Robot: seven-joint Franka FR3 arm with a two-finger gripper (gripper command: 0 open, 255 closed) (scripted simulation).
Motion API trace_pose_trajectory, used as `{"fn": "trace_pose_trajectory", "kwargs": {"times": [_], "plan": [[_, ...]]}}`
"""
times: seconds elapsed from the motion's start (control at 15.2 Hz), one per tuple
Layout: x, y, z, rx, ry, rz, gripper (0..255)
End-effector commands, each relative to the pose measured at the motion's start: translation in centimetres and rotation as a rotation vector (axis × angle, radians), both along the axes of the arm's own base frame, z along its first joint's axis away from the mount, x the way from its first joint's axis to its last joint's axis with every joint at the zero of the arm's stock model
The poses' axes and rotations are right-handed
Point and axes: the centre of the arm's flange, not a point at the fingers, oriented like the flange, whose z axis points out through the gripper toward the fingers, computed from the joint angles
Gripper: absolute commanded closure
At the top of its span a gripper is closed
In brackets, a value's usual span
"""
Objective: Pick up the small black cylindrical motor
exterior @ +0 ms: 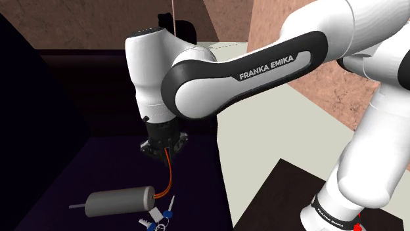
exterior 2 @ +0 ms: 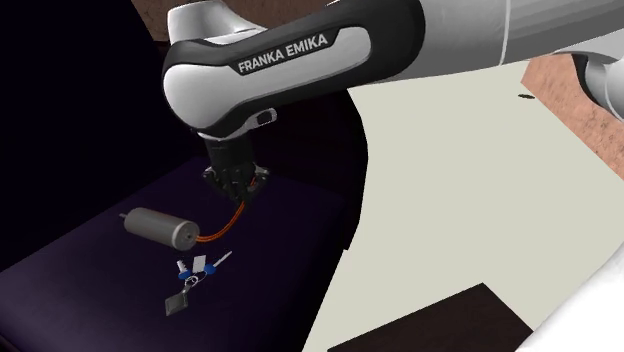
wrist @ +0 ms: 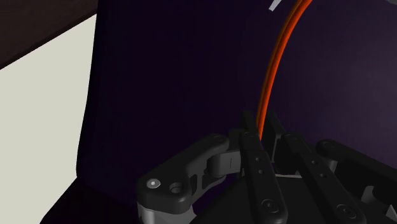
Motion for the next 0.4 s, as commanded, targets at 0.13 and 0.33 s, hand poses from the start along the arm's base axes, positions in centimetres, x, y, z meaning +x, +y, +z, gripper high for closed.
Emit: {"fn": "trace_pose_trajectory", "kwargs": {"times": [0.13, 0.33], "plan": [[0.0, 0.0, 2.2, 0.0, 0.0, 0.0, 255], [0.0, 0.0, 2.8, 0.0, 0.0, 0.0, 255]]}}
